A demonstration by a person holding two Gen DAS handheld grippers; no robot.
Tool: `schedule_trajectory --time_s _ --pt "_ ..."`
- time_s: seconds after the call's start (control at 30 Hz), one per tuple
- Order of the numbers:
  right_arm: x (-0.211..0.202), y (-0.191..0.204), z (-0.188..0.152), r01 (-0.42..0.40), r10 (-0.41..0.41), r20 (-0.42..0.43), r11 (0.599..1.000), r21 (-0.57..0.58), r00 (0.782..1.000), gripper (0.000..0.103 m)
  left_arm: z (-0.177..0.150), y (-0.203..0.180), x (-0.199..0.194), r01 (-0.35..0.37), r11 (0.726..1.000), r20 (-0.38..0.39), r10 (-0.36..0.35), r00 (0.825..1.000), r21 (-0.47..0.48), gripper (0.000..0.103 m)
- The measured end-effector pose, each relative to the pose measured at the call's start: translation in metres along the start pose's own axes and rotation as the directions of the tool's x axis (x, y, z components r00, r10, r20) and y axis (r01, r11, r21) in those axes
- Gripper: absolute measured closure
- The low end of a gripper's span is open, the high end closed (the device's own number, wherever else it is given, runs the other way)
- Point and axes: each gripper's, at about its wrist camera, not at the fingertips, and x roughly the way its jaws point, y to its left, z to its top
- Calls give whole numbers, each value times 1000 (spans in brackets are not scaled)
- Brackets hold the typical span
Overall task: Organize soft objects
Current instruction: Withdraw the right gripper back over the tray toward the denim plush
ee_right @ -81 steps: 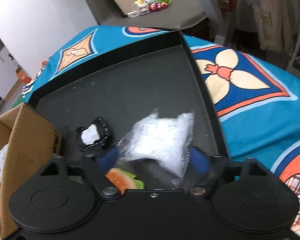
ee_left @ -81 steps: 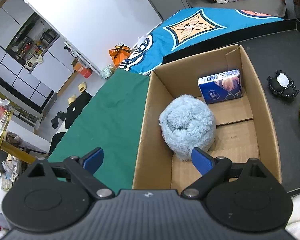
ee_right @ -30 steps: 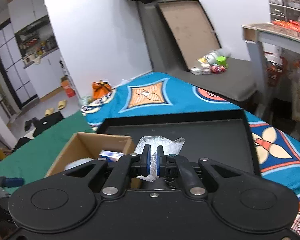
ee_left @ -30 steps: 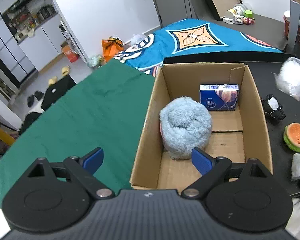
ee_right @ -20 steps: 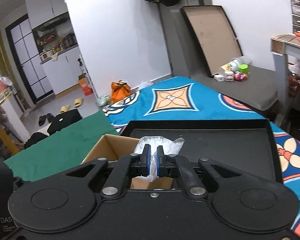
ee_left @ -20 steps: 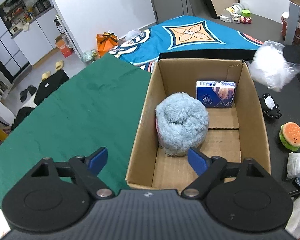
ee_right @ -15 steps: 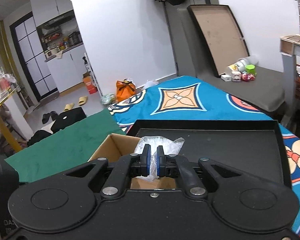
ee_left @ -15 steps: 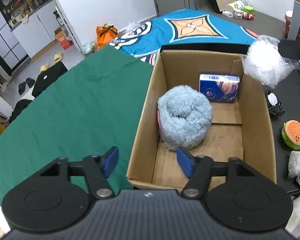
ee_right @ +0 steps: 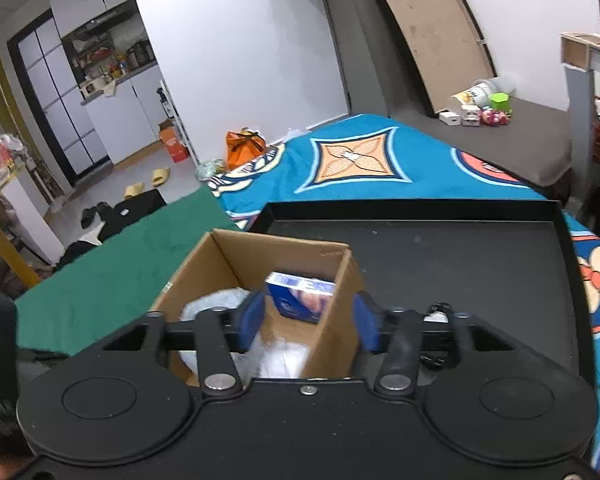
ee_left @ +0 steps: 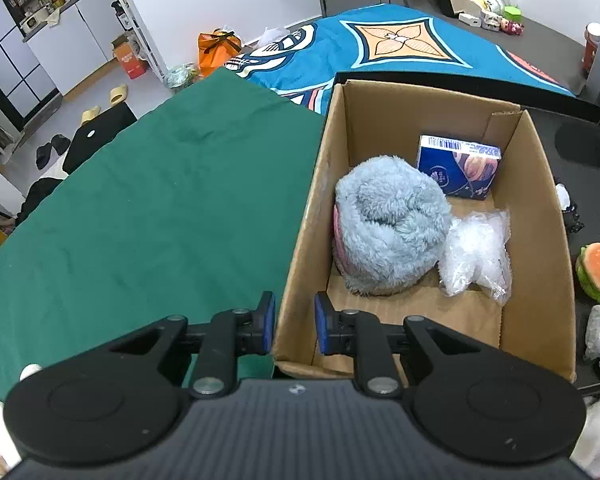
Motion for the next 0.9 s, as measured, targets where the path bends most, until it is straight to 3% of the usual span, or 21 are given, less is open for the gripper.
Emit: schedule_trajectory --time_s 0.23,0.5,0.57,0.67,0.73,0.8,0.9 --pt "-15 -12 -12 44 -43 -41 999 25 998 38 6 1 -11 6 1000 22 -7 1000 26 82" --pt "-31 -31 -40 122 -113 -93 989 89 989 35 5 -8 -21 2 997 52 -6 999 72 78" --pt "-36 -36 -47 145 -135 -99 984 105 986 31 4 -6 -23 4 998 49 -7 999 65 72" --pt "-41 -43 -55 164 -151 -104 978 128 983 30 5 -8 -31 9 997 83 -16 996 78 52" --pt "-43 -48 -59 170 -156 -101 975 146 983 29 5 -10 -37 -4 996 115 -6 993 86 29" --pt "-44 -51 -61 181 -169 -92 973 146 981 26 6 -12 -42 -7 996 136 -5 991 84 20" --pt "-43 -57 -66 204 -191 -92 966 156 977 24 7 -18 -44 -8 996 125 -4 992 92 19"
